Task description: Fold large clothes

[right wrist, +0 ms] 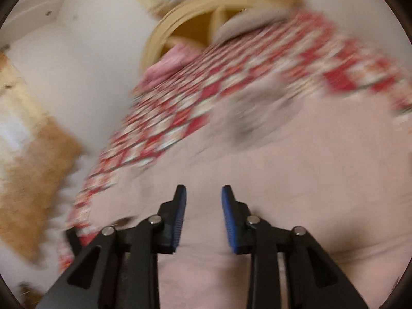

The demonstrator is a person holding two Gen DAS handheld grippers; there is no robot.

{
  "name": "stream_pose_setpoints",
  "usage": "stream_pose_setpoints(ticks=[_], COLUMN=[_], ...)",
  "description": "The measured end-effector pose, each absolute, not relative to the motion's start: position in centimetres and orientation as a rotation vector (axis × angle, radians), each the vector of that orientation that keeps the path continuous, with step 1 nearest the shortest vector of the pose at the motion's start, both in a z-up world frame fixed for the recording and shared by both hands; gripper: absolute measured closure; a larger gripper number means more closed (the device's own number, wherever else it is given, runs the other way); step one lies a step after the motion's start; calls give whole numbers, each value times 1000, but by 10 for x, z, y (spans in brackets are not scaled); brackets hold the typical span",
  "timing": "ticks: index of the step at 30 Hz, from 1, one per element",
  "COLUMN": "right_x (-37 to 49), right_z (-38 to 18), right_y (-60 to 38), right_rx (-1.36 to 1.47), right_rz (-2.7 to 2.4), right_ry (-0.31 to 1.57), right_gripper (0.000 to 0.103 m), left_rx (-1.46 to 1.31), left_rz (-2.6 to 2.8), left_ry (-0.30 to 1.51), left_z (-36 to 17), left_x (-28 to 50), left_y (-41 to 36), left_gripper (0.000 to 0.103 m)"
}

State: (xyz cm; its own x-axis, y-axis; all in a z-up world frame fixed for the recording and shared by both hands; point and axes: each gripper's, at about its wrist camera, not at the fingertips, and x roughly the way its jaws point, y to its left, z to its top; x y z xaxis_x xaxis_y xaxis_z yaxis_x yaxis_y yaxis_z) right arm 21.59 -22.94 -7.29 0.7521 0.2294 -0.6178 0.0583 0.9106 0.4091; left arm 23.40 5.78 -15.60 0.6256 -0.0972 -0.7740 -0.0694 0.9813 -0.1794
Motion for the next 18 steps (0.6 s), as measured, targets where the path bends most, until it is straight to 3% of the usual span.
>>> stream_pose_setpoints(ticks=[5,7,10,13,15,18], right_x=[204,207,207,208,202,191], right_z=[-106,-146,-158,-154,-151,-143], right_y=[-299,-307,-306,-297,-299,-297], right_rx=[442,475,464,402,386,381], right_rz=[-144,-155,-148,-140,-104,-85], right_ry=[775,854,802,798,765,685], right_gripper=[68,71,71,57,37,22], left_rx=[-187,-193,-200,-207,-224,-266], left_rz=[-10,-13,-15,-21,-55,-66], left_ry=[899,903,914,919,924,905], left_z=[-156,-157,-158,-159,-155,-137], left_x=[235,235,237,237,236,226], left_y=[58,58,59,60,65,92], left_gripper=[1,1,1,1,1,1])
